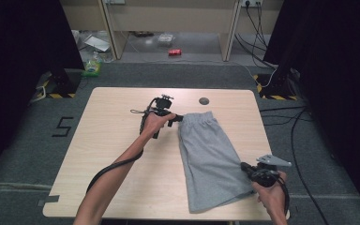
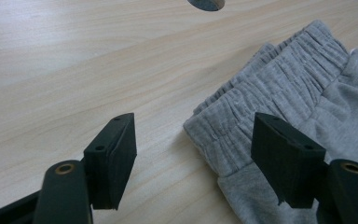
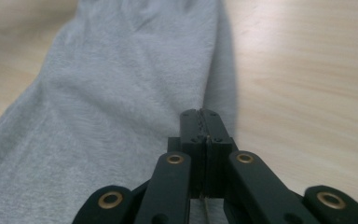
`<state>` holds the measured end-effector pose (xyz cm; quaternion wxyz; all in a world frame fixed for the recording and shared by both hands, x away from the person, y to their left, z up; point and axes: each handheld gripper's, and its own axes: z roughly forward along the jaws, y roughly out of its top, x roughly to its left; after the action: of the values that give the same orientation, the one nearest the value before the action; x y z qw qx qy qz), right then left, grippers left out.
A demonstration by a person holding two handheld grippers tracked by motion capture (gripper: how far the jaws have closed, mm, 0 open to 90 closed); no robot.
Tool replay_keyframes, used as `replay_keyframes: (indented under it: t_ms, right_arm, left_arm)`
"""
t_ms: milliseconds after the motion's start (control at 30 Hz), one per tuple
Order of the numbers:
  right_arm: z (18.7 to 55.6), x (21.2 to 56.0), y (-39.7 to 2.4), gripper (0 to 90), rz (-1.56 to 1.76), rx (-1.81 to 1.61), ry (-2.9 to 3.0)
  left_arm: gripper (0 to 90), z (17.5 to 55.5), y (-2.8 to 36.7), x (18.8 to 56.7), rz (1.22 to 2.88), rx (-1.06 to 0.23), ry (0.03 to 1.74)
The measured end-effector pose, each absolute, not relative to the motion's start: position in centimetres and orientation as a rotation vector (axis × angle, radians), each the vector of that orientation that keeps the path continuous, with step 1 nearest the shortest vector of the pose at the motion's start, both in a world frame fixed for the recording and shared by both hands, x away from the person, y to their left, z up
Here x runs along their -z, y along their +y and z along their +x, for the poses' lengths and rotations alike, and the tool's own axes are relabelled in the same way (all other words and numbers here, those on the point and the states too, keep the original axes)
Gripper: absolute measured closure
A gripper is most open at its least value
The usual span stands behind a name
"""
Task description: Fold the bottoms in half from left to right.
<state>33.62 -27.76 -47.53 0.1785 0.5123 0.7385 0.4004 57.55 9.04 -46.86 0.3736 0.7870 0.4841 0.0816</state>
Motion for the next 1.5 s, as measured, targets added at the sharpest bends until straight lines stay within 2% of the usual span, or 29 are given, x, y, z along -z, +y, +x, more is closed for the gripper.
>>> replay_keyframes:
  t_ms: [133,267,300,433,600,633,667,767,933,1000,1033,1100,1267,1500]
  right_arm:
    - [34.2,48.7,-28.4,88.9,1.49,-1.091,2.102]
    - [34.5,49.8,-28.7,75.9,1.556,-1.087,2.102]
    - [33.9,49.1,-29.1,69.5,1.56,-1.098,2.069]
    - [32.4,48.5,-29.6,66.0,1.539,-1.085,2.047]
    - [30.2,49.2,-29.7,68.4,1.514,-1.026,2.095]
    - [29.5,49.6,-29.8,75.7,1.508,-0.986,2.123]
    - [29.5,49.6,-29.8,75.7,1.508,-0.986,2.123]
    - [28.7,50.0,-30.3,85.6,1.486,-0.995,2.125]
    - [28.3,50.0,-30.7,85.7,1.492,-0.995,2.12]
    - [28.5,49.9,-30.5,72.5,1.5,-0.964,2.102]
    - [28.5,49.9,-30.5,72.5,1.5,-0.964,2.102]
    - [28.5,48.8,-29.4,62.9,1.473,-0.98,2.061]
    - [28.3,47.5,-26.6,57.8,1.377,-1.078,2.102]
    - [28.3,47.3,-19.8,55.0,1.21,-1.195,2.265]
  left_arm:
    - [30.8,57.4,8.5,47.3,2.021,-0.202,1.237]
    - [30.8,57.4,8.4,47.5,2.024,-0.214,1.231]
    - [30.7,57.4,8.5,47.5,2.019,-0.216,1.231]
    - [30.5,57.3,8.7,47.4,2.009,-0.216,1.234]
    - [29.4,57.1,8.5,47.5,2.012,-0.212,1.231]
    - [29.2,57.0,8.3,47.7,2.015,-0.212,1.232]
    - [29.1,57.0,8.3,47.7,2.015,-0.212,1.232]
    - [28.3,57.1,8.0,48.1,2.02,-0.212,1.24]
    - [27.8,57.3,7.9,48.4,2.014,-0.216,1.248]
    - [27.9,57.5,7.8,48.7,2.013,-0.221,1.258]
    - [28.1,57.5,7.8,48.7,2.013,-0.221,1.258]
    - [28.5,57.4,7.6,48.8,2.011,-0.228,1.254]
    - [30.8,57.5,7.3,49.0,2.014,-0.216,1.263]
    - [38.8,57.8,6.6,49.4,2.009,-0.207,1.274]
